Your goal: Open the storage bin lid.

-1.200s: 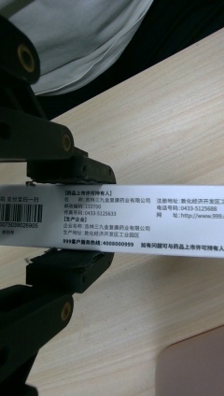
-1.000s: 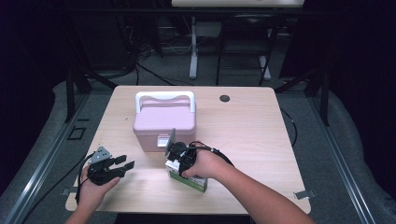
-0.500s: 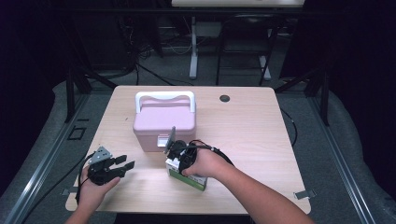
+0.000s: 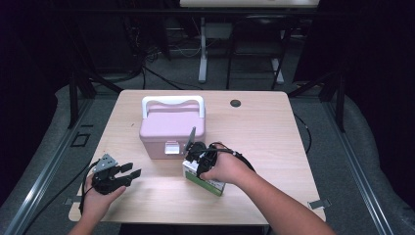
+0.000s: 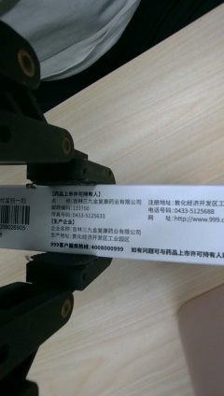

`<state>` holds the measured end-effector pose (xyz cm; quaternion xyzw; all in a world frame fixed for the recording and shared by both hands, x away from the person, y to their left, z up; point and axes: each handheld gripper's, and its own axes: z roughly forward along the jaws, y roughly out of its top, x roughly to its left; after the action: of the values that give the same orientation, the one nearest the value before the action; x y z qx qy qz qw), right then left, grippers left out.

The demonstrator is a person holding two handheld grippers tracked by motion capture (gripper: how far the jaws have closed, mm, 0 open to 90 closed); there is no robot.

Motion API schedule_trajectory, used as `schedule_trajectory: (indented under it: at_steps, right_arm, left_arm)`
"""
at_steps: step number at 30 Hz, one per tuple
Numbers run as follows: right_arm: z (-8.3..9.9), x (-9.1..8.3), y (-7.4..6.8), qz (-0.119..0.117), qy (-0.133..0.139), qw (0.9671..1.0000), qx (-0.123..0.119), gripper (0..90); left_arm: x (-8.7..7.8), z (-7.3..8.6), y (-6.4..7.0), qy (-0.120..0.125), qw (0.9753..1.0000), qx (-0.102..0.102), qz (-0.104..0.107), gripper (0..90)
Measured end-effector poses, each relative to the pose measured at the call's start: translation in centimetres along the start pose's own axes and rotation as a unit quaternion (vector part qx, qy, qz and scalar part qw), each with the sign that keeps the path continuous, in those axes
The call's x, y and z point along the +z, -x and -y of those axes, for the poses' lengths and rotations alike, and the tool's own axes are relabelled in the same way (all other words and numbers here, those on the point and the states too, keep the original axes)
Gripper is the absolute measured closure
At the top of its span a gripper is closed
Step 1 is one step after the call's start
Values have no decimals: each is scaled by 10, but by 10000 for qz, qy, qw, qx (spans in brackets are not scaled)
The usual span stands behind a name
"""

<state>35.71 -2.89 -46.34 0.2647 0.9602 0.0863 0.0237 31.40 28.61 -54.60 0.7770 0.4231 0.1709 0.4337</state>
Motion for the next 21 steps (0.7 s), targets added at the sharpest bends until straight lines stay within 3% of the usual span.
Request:
schedule_trajectory:
  at_steps: [11, 21]
  right_arm:
    - [27, -12, 25, 183, 66, 9988, 439, 614]
    - [52, -23, 53, 368, 85, 9952, 902, 614]
  left_arm:
    - [1, 0, 0, -4, 10000, -7, -3, 519]
    - [1, 0, 1, -8, 10000, -10, 3, 519]
